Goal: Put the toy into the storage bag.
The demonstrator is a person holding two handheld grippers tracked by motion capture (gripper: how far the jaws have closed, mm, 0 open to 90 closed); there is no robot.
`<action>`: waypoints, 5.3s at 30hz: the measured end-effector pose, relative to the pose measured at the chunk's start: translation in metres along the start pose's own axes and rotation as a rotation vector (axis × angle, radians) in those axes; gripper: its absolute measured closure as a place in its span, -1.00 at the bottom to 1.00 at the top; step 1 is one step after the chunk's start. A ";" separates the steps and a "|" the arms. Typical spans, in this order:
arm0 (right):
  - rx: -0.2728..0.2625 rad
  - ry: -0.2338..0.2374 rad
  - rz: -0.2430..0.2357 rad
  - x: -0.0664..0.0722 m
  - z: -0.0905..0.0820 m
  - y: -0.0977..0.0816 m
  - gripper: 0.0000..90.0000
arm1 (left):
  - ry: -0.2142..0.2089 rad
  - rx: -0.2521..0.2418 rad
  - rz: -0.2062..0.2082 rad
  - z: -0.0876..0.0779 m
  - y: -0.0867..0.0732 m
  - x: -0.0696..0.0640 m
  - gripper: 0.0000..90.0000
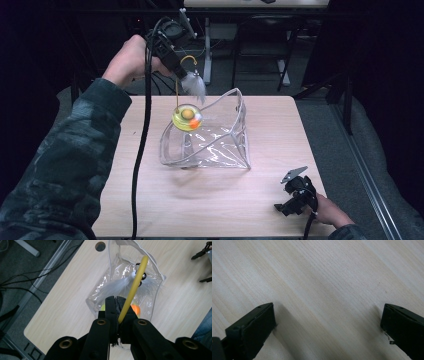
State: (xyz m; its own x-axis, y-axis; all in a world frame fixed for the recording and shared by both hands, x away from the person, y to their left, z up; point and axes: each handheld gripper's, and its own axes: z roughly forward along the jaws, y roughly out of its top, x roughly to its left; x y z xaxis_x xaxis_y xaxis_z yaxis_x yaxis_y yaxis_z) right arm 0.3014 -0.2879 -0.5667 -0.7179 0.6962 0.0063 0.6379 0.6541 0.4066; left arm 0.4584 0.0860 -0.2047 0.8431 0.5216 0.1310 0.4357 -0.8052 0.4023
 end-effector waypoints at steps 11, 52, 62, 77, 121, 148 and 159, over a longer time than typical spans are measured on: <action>0.001 -0.001 -0.001 0.000 0.000 0.000 -1.00 | -0.037 0.026 0.029 0.025 0.005 -0.009 0.96; 0.005 -0.005 -0.005 0.000 0.000 0.000 -1.00 | -0.216 0.156 -0.025 0.149 -0.015 -0.010 0.96; 0.007 -0.006 -0.007 -0.001 -0.001 0.000 -1.00 | -0.230 0.167 -0.046 0.164 -0.021 -0.009 0.95; 0.001 -0.005 -0.009 -0.001 0.000 0.000 -1.00 | -0.227 0.131 -0.082 0.152 -0.032 -0.003 0.41; 0.006 -0.001 0.001 0.000 0.000 0.000 -1.00 | -0.009 -0.081 -0.391 0.073 -0.168 0.051 -1.00; 0.007 -0.001 0.001 0.000 0.000 0.000 -1.00 | 0.021 -0.006 -0.584 0.155 -0.254 0.045 -1.00; 0.006 -0.004 0.002 0.000 0.000 0.000 -1.00 | -0.005 0.030 -0.654 0.204 -0.285 0.029 -1.00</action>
State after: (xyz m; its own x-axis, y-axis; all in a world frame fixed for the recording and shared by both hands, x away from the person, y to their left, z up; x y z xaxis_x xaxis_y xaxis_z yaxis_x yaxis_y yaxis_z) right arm 0.3012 -0.2878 -0.5662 -0.7158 0.6983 0.0035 0.6406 0.6547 0.4013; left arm 0.4227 0.2730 -0.5007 0.4025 0.9052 -0.1364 0.8676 -0.3297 0.3724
